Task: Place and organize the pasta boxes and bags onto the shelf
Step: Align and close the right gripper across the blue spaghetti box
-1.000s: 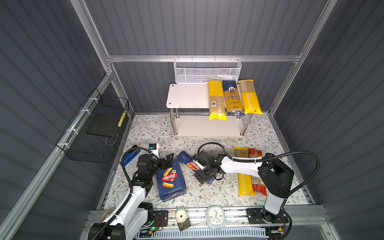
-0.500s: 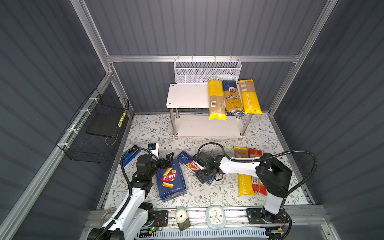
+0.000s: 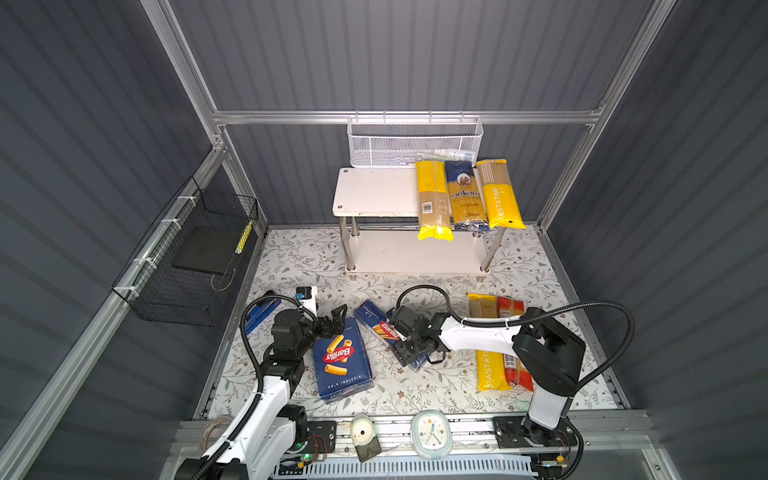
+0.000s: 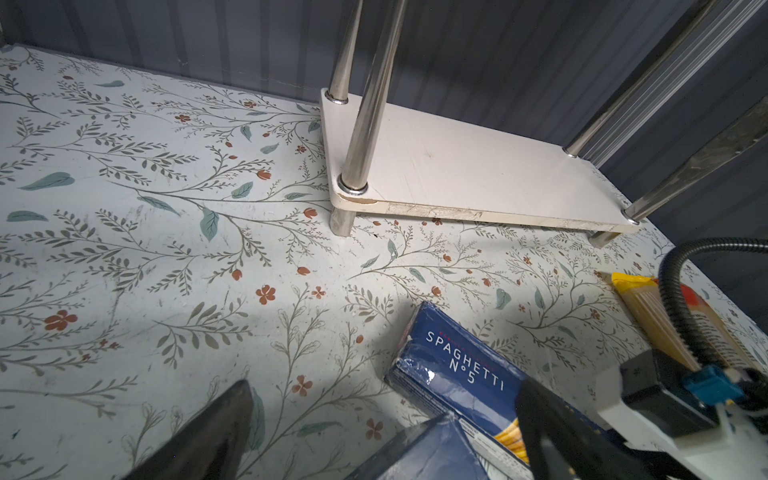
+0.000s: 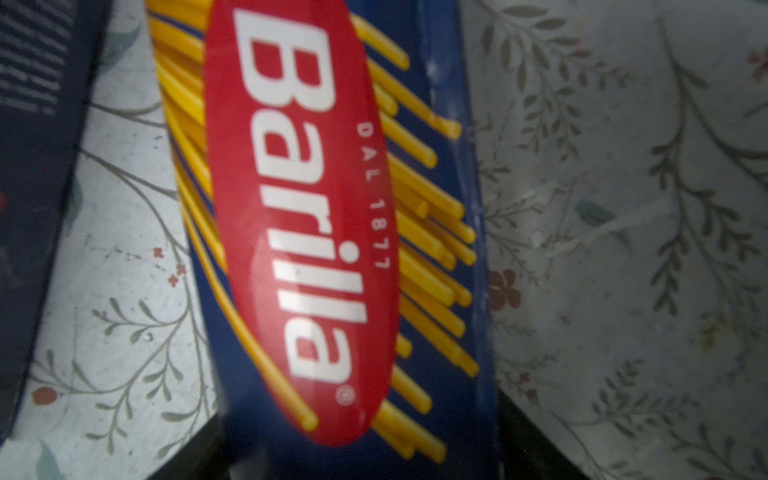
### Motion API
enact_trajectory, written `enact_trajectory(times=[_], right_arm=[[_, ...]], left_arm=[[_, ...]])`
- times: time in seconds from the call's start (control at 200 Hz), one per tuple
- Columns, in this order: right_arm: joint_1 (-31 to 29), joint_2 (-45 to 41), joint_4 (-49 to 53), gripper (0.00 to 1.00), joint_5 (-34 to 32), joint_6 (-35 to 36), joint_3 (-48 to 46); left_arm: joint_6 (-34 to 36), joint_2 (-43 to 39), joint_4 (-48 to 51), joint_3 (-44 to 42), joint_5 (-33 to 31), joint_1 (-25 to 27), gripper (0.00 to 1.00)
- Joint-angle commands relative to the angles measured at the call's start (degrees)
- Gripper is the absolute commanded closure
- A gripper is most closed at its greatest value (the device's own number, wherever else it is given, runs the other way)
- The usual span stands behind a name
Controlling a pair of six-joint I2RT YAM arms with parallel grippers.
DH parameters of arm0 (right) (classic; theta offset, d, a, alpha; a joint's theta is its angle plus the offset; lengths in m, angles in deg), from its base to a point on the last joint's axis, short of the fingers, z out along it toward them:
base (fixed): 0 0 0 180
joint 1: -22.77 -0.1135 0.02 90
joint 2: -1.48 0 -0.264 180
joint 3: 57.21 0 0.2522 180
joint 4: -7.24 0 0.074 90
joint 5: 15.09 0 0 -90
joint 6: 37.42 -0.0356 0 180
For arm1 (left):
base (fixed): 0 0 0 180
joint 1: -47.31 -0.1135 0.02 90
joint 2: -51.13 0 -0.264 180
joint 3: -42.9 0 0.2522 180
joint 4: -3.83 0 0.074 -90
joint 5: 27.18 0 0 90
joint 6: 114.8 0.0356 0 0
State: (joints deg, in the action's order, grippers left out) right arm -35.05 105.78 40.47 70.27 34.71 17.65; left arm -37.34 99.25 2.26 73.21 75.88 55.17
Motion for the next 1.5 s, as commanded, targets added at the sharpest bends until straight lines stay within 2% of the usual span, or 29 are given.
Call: enact_trajectory(times=[0.0, 0.35, 0.52, 0.625, 0.85, 0.915, 1.13, 1.491], right_arm=[[-0.61, -1.71, -2.77, 0.26, -0.66, -3.78, -0.96], [-0.67, -6.84, -10.19, 0.29, -1.87, -10.12, -4.01], [-0.88, -6.68, -12.37, 0.32, -1.9, -12.35, -4.35], [-1.53, -5.3, -9.84, 0.21, -1.94, -10.6, -3.01], [-1.77, -2.72, -6.26, 0.08, -4.38, -5.81, -0.91], [-1.14, -1.31, -6.44, 0.06, -2.97, -4.0, -0.36], [-0.19, 1.59, -7.43, 0.04, -0.31, -1.48, 3.0], [1.51, 6.61, -4.38, 0.04, 0.13, 1.22, 9.53]], left_arm=[[0.13, -0.13, 0.57, 0.32, 0.3, 0.32, 0.0], [0.05, -0.49, 0.66, 0.14, 0.05, 0.32, 0.0], [0.06, -0.34, 0.65, 0.28, 0.04, 0.32, 0.01], [0.07, -0.43, 0.66, 0.12, 0.04, 0.32, 0.0], [0.07, -0.58, 0.66, 0.14, -0.04, 0.32, 0.0], [-0.07, -0.51, 0.68, 0.17, -0.22, 0.32, 0.0], [-0.03, -0.12, 0.74, 0.4, -0.15, 0.32, 0.01], [-0.15, -0.66, 0.75, 0.12, -0.43, 0.32, 0.01]])
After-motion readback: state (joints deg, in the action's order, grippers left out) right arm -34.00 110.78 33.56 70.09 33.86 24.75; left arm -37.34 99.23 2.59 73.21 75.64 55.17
